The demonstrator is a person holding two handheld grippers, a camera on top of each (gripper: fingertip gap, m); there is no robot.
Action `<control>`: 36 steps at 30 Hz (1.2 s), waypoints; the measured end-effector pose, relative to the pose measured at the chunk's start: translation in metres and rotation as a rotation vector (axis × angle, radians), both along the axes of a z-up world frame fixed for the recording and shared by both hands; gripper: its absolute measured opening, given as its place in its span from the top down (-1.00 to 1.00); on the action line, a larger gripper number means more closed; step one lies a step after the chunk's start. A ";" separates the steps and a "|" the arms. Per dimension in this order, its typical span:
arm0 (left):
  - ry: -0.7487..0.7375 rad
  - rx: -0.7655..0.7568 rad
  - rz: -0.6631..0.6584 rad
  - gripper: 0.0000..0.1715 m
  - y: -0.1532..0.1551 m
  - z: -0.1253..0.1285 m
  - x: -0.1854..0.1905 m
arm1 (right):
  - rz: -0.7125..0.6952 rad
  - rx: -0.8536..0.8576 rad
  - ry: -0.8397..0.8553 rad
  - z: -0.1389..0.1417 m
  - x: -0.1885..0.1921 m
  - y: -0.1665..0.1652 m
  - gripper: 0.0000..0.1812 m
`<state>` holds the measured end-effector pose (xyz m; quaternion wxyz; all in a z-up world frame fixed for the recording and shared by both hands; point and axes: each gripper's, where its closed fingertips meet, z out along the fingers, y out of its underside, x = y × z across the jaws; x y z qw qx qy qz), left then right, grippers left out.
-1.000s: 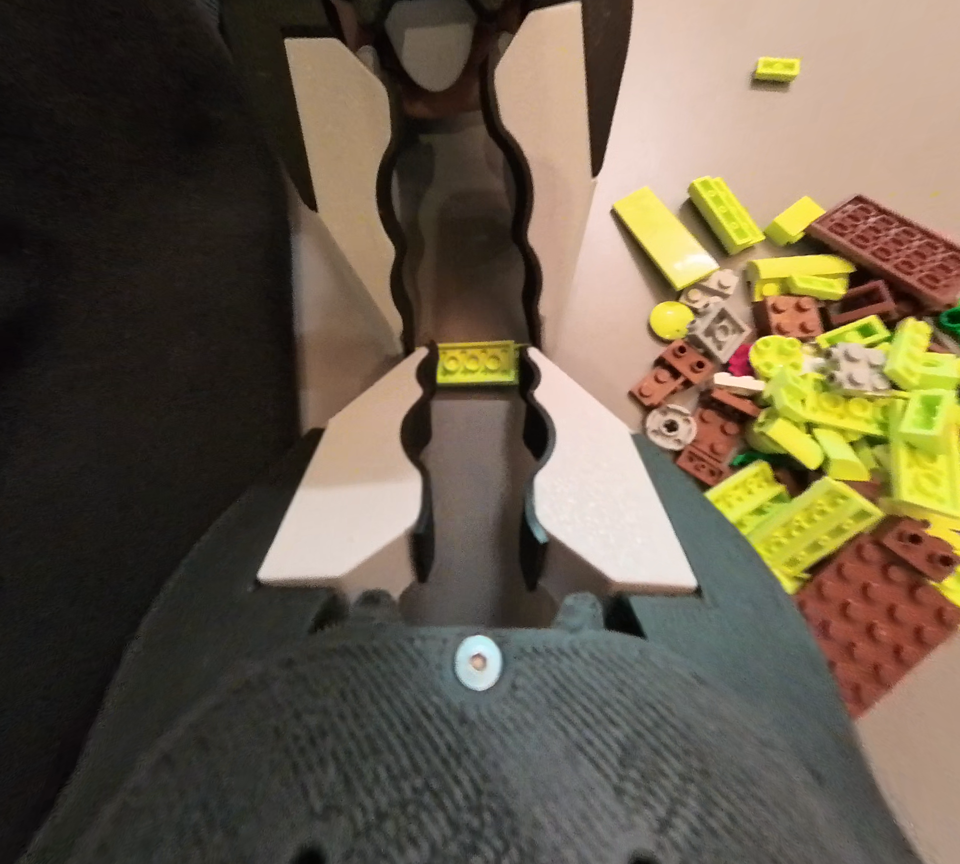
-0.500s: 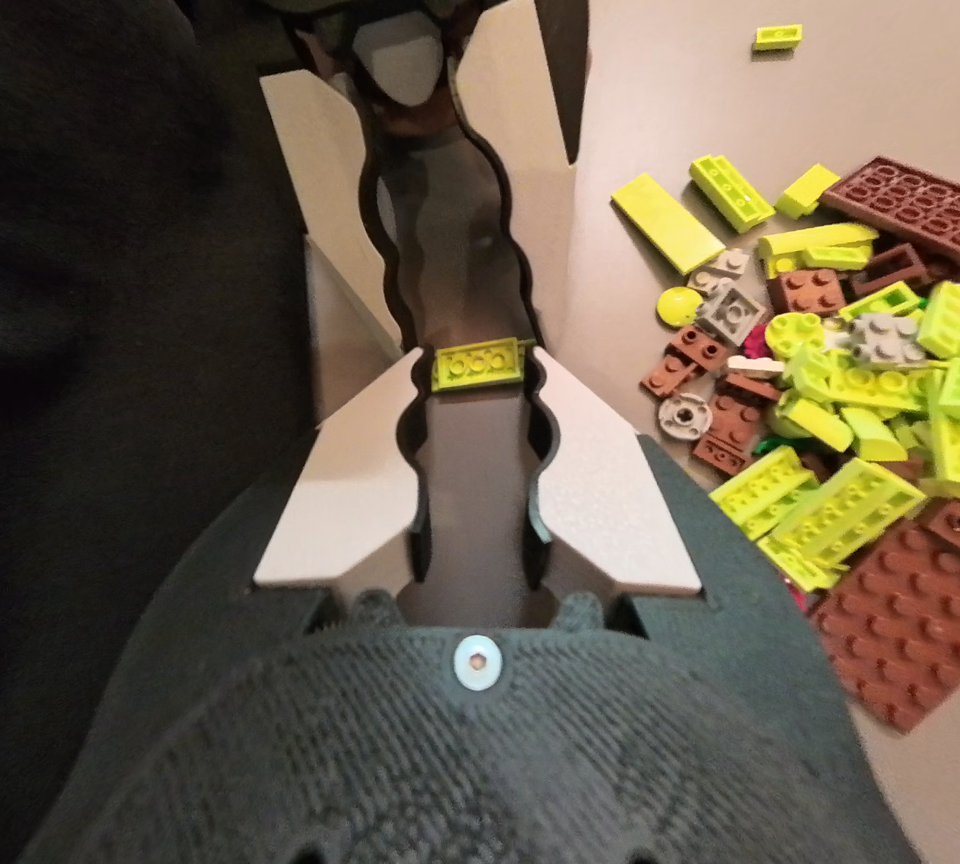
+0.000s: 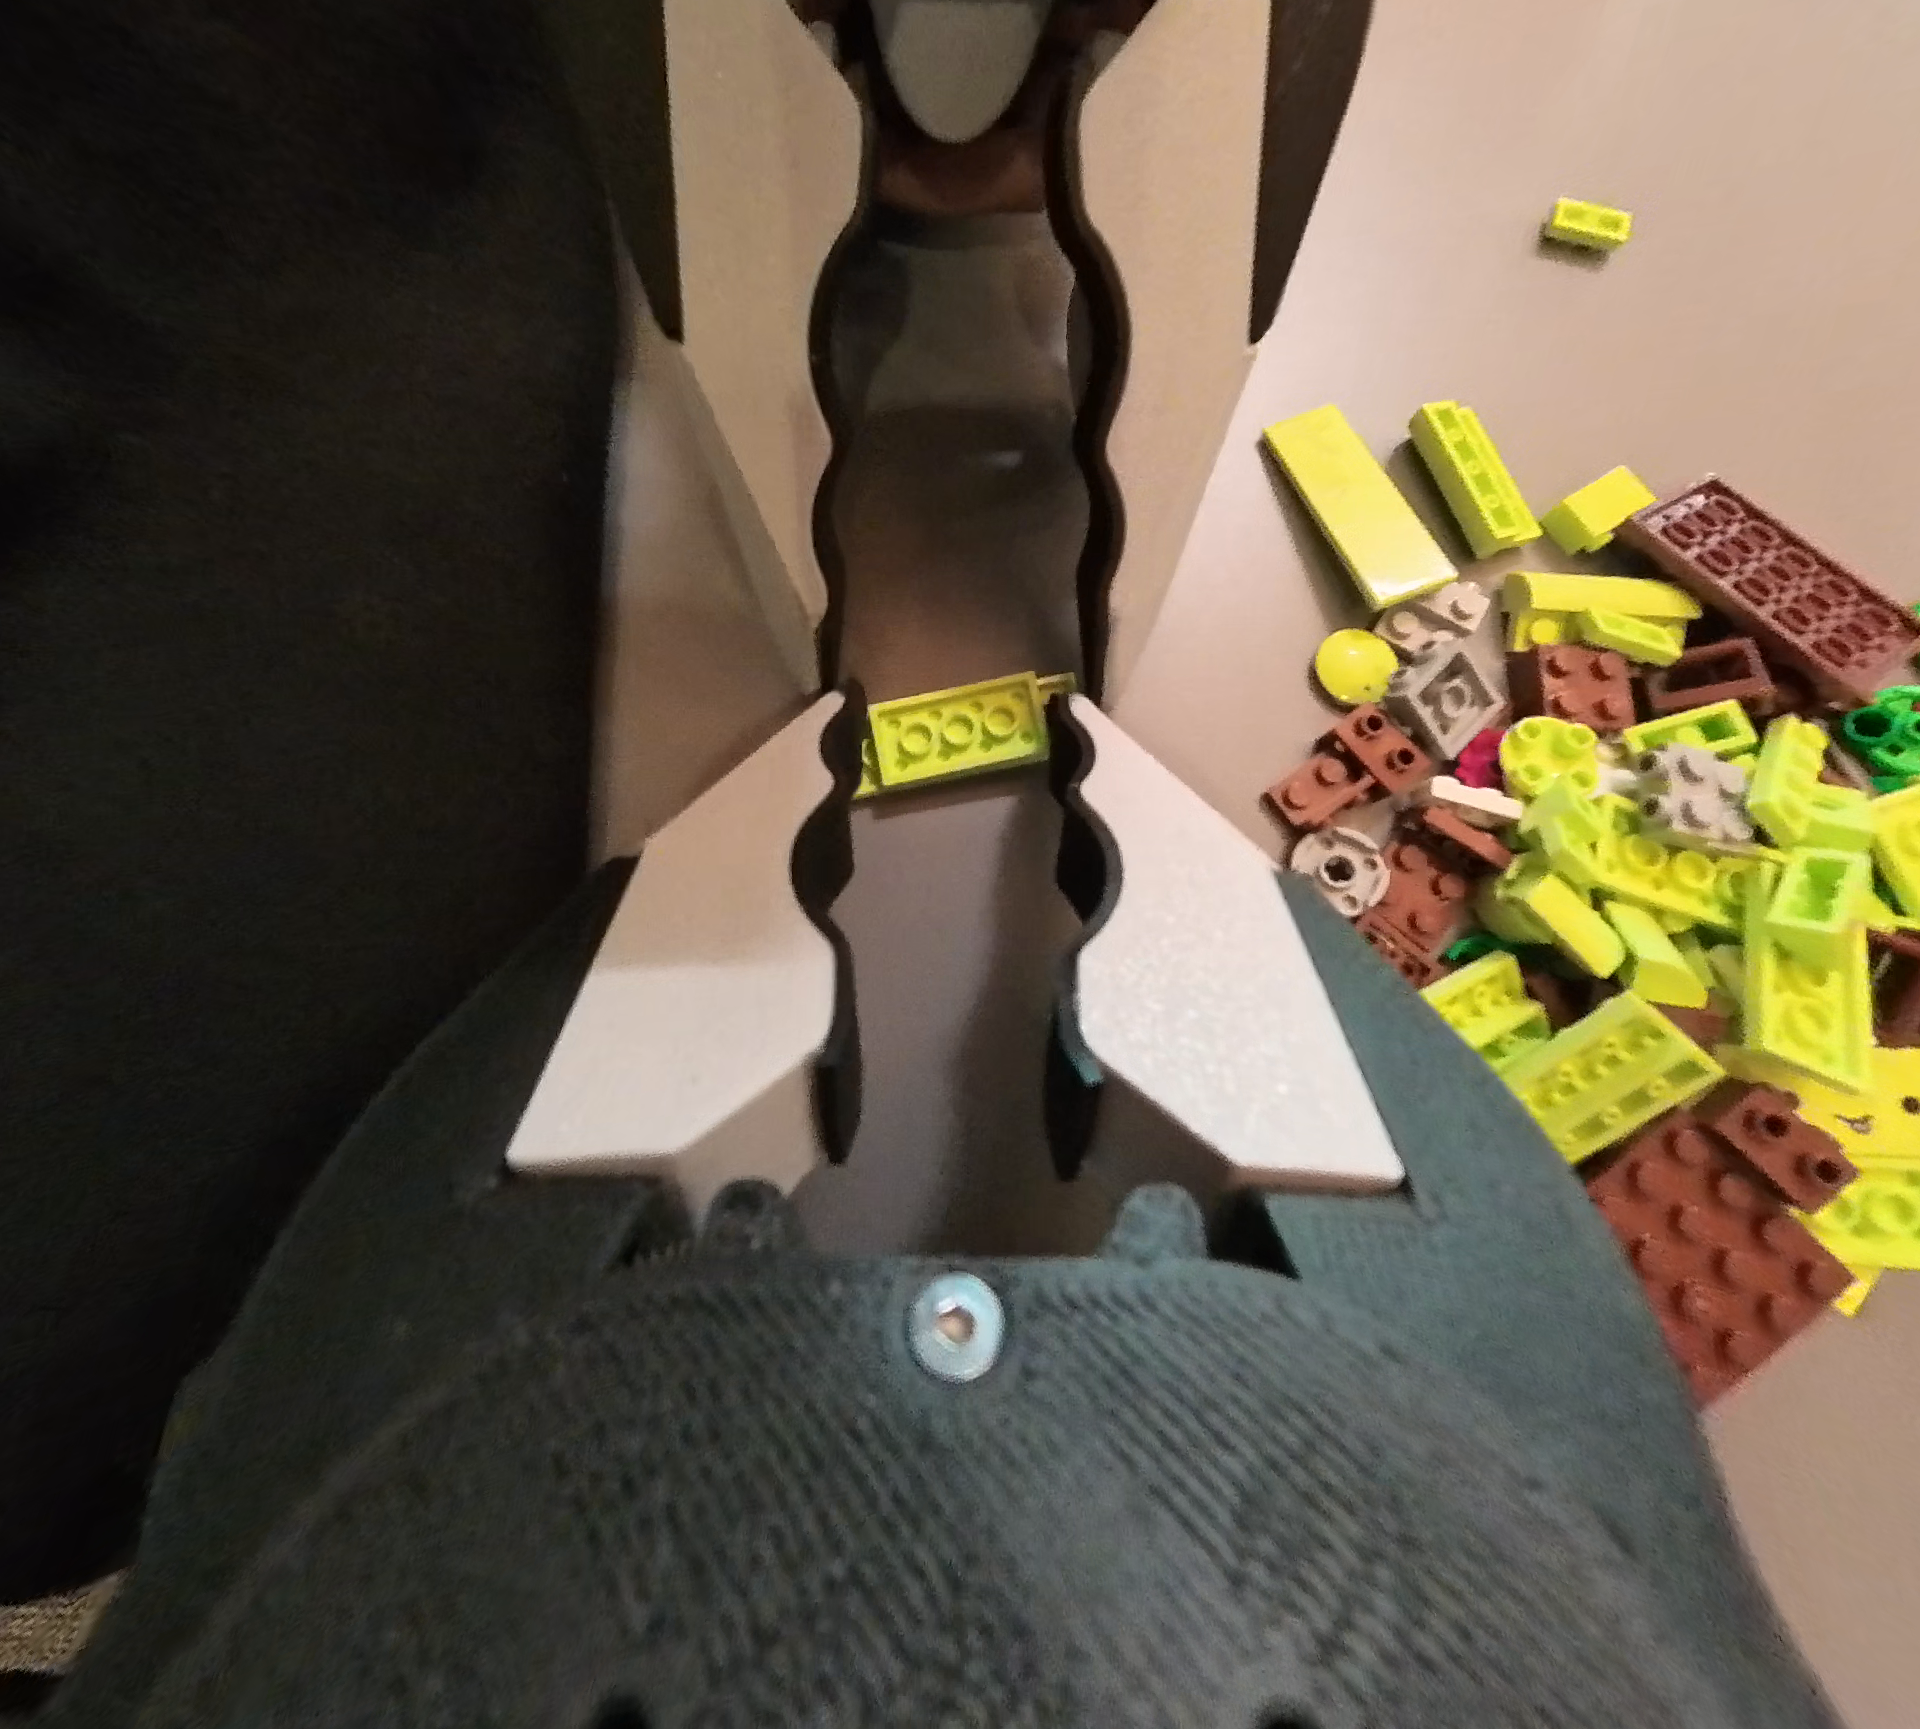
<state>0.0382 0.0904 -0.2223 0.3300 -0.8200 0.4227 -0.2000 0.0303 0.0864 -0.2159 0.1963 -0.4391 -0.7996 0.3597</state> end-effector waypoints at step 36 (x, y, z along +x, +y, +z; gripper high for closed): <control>0.030 0.024 0.042 0.39 0.008 -0.002 0.000 | -0.217 -0.065 0.010 0.003 -0.008 0.010 0.67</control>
